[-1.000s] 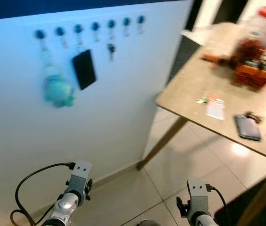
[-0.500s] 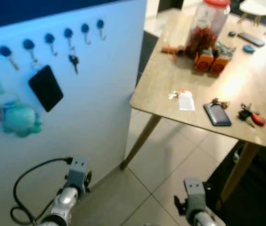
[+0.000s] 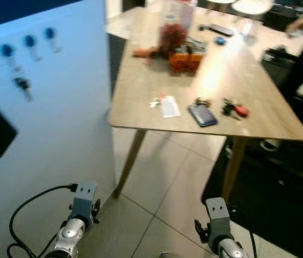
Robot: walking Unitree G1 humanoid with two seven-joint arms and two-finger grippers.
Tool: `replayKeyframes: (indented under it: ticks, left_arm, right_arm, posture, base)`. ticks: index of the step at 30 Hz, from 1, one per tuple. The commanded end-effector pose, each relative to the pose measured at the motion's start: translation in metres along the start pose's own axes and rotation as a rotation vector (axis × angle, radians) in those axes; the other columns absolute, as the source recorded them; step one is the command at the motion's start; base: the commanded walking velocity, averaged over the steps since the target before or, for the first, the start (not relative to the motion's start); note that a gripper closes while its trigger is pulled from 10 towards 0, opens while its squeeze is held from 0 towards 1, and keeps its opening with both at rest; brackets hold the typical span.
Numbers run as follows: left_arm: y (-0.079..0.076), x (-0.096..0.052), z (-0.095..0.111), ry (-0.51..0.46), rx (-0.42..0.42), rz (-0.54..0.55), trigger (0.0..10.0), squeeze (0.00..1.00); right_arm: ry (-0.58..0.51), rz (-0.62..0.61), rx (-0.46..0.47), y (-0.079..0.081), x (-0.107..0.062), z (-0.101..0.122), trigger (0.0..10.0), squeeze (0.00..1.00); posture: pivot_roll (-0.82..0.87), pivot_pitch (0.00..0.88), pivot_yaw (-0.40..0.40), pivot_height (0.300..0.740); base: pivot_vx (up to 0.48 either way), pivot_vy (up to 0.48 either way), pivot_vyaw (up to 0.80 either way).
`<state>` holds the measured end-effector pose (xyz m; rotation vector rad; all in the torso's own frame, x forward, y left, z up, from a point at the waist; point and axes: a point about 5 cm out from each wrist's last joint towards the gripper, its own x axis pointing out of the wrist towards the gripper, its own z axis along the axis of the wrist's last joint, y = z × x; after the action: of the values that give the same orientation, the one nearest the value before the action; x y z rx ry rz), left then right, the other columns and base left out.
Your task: Hang keys on a hook
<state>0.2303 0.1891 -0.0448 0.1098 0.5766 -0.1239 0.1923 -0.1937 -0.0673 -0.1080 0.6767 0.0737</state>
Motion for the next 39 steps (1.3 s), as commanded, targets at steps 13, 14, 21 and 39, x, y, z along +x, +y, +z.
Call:
replayKeyframes:
  ticks: [13,14,21,39]
  left_arm:
    - [-0.005,-0.003,-0.008,0.020,-0.022,0.006,10.0,0.00]
    - [-0.005,-0.002,-0.008,0.020,-0.024,0.009,10.0,0.00]
    - [-0.007,-0.002,-0.006,0.011,-0.025,0.002,10.0,0.00]
    - [-0.010,0.001,-0.002,0.013,-0.003,-0.020,10.0,0.00]
  right_arm:
    - [0.034,0.032,-0.036,0.005,-0.001,-0.005,10.0,0.00]
    - [0.034,0.032,-0.037,0.005,-0.001,-0.005,10.0,0.00]
    - [0.032,0.030,-0.040,0.004,-0.001,-0.005,10.0,0.00]
    - [0.035,0.019,-0.036,0.004,-0.003,-0.008,10.0,0.00]
  posture:
    - [0.04,0.045,-0.044,0.740]
    - [0.04,0.045,-0.044,0.740]
    - [0.03,0.046,-0.044,0.740]
    - [0.03,0.043,-0.031,0.740]
  base:
    - [0.000,0.000,-0.04]
    - [0.000,0.000,0.00]
    - [0.000,0.000,0.00]
    - [0.000,-0.472,0.00]
